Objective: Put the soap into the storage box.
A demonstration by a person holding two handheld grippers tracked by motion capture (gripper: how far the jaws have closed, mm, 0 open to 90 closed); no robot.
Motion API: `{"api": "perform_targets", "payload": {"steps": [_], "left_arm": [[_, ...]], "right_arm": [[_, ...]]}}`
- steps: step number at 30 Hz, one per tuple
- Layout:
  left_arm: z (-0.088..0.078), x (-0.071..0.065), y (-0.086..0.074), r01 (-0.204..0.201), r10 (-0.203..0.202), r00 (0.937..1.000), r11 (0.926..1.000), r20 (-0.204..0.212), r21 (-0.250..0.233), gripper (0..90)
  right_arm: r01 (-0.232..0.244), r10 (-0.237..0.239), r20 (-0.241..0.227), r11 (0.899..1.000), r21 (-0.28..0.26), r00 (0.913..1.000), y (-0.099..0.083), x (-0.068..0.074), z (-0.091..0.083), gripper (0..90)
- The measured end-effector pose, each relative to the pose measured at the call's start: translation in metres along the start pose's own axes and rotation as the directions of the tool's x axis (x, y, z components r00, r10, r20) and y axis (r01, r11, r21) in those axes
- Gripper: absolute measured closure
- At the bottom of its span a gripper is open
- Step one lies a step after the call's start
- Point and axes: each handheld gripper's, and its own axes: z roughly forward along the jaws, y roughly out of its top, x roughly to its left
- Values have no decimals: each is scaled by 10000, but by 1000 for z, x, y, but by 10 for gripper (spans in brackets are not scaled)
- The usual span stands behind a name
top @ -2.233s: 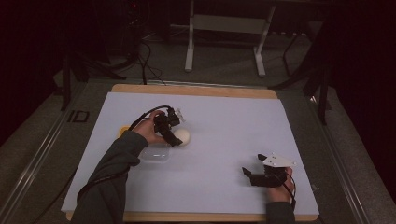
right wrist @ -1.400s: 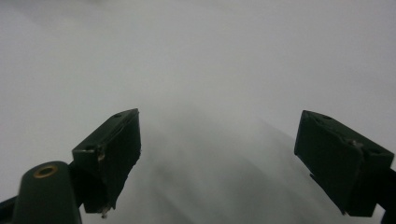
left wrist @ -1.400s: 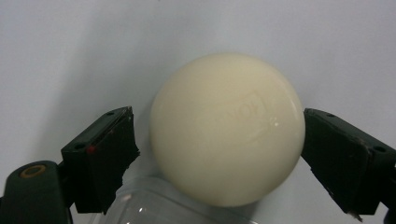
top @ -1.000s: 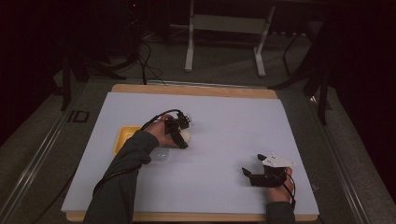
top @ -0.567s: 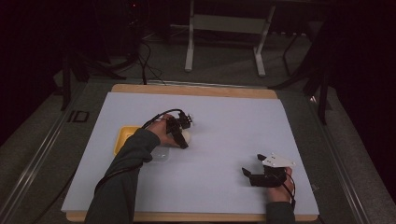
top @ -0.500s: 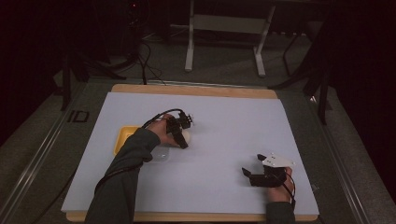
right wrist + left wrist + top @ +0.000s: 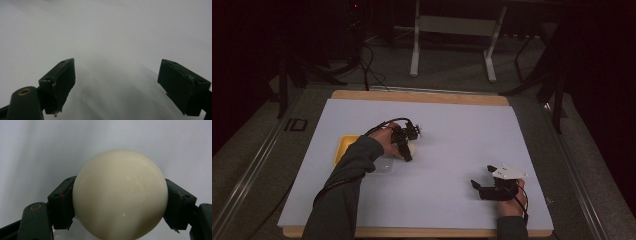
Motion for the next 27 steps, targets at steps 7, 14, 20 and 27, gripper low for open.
{"api": "perform_targets", "payload": {"steps": [7,14,20,27], "left_arm": [[-3,-1,1,-118,119,9999,9999,116,-102,242],[-12,-2,-2,-193,196,9998,9994,100,-271,243],[-23,-2,-6,-256,260,9996,9991,107,-323,243],[-31,-1,-10,-256,257,9997,9990,37,-367,243]], "right_arm": [[11,-11,3,10000,-6,10000,0,0,0,144],[12,-12,6,10000,-4,10000,0,0,0,144],[18,-18,15,10000,-18,10000,0,0,0,144],[12,-12,14,10000,-19,10000,0,0,0,144]]}}
